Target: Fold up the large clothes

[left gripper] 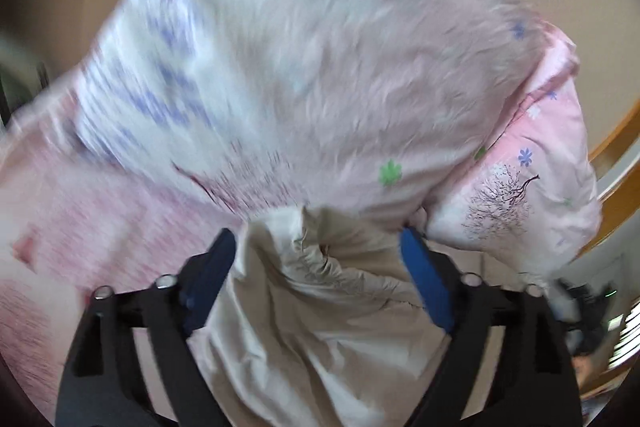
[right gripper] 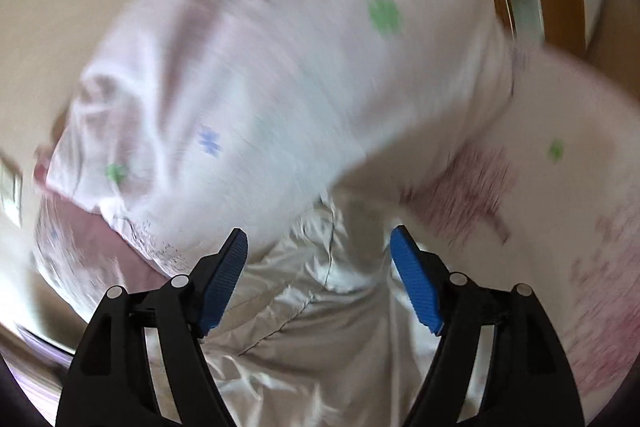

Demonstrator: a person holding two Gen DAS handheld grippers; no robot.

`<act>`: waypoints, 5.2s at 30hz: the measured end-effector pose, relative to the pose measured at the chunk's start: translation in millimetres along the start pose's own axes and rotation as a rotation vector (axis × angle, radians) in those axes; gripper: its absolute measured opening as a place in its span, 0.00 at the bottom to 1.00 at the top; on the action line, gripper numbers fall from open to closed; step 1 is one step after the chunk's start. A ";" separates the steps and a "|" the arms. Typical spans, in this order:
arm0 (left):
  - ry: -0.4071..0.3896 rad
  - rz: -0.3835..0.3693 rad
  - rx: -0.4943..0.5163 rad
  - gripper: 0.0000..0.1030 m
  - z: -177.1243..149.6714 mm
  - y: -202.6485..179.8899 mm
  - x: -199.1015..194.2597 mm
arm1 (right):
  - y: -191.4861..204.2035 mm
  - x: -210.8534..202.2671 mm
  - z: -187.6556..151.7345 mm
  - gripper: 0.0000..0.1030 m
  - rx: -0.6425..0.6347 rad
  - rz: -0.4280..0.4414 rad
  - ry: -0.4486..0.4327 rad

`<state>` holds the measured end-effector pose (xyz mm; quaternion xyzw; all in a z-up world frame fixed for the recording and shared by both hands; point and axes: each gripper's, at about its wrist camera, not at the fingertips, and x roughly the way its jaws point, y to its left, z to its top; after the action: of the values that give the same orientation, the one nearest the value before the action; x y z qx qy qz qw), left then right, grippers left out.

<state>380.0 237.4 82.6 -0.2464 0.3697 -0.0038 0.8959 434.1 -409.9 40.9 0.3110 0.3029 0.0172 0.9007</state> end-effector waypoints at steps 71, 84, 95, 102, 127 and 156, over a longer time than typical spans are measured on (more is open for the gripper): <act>0.030 -0.087 -0.085 0.83 -103.2 45.7 -66.4 | -131.4 -39.9 -63.7 0.84 0.154 0.089 0.107; 0.083 -0.231 -0.369 0.83 -161.5 78.3 -60.3 | -166.4 -36.3 -117.7 0.84 0.448 0.173 0.236; 0.063 -0.234 -0.415 0.84 -163.6 50.2 -33.2 | -159.6 -14.5 -123.1 0.77 0.522 0.195 0.226; 0.057 -0.180 -0.509 0.74 -165.1 61.1 -16.5 | -160.0 -11.0 -124.4 0.75 0.543 0.210 0.212; -0.060 -0.331 -0.478 0.23 -144.0 81.5 -56.8 | -110.6 -58.6 -116.5 0.26 0.306 0.345 0.084; -0.102 -0.201 -0.443 0.46 -244.3 165.5 -172.1 | -95.9 -162.9 -226.9 0.64 0.009 0.137 0.056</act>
<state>63.6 308.1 -25.1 -0.4721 0.2892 0.0006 0.8327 159.8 -398.3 -68.1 0.3343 0.3059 0.0863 0.8872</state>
